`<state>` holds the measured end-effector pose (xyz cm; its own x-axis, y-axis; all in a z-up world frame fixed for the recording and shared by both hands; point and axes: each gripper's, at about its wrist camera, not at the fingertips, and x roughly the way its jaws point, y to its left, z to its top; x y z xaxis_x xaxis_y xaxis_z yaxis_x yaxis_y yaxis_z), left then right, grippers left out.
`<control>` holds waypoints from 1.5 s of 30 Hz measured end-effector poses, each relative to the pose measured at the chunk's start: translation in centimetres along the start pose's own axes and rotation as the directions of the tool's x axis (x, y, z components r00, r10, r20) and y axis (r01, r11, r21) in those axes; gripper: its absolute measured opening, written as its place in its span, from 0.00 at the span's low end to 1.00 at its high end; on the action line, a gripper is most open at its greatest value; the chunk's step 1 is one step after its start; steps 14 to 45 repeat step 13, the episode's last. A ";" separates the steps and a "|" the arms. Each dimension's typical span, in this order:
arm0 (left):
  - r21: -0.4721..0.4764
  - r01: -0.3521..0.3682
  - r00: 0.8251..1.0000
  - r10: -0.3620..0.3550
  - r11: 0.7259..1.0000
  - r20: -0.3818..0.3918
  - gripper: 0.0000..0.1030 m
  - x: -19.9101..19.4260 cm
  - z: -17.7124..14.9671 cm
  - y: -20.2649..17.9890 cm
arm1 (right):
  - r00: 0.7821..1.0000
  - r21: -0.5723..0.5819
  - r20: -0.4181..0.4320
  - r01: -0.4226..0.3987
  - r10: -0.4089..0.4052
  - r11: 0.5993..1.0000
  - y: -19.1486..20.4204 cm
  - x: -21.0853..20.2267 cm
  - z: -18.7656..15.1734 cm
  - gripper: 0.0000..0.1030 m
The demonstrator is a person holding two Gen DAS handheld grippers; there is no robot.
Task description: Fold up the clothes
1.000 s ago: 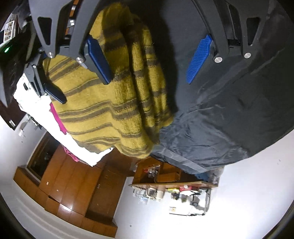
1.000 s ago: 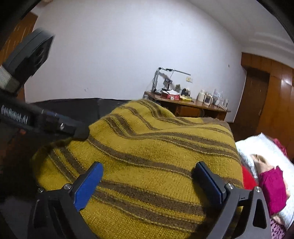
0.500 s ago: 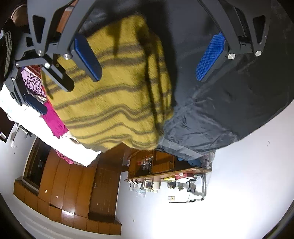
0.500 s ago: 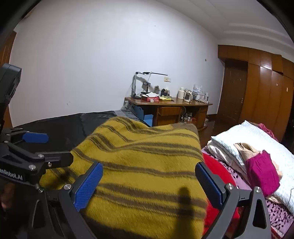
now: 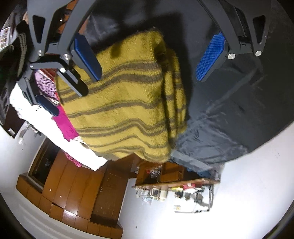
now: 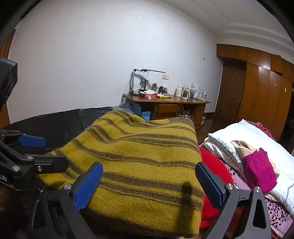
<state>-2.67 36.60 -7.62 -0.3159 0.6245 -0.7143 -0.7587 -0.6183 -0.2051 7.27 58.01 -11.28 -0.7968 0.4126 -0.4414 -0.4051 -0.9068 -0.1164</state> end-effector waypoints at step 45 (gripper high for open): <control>0.013 -0.100 0.995 0.100 0.995 0.028 1.00 -0.2 -0.4 0.3 | 1.000 0.002 -0.013 -0.002 0.002 1.000 0.1 0.2 -0.4 0.99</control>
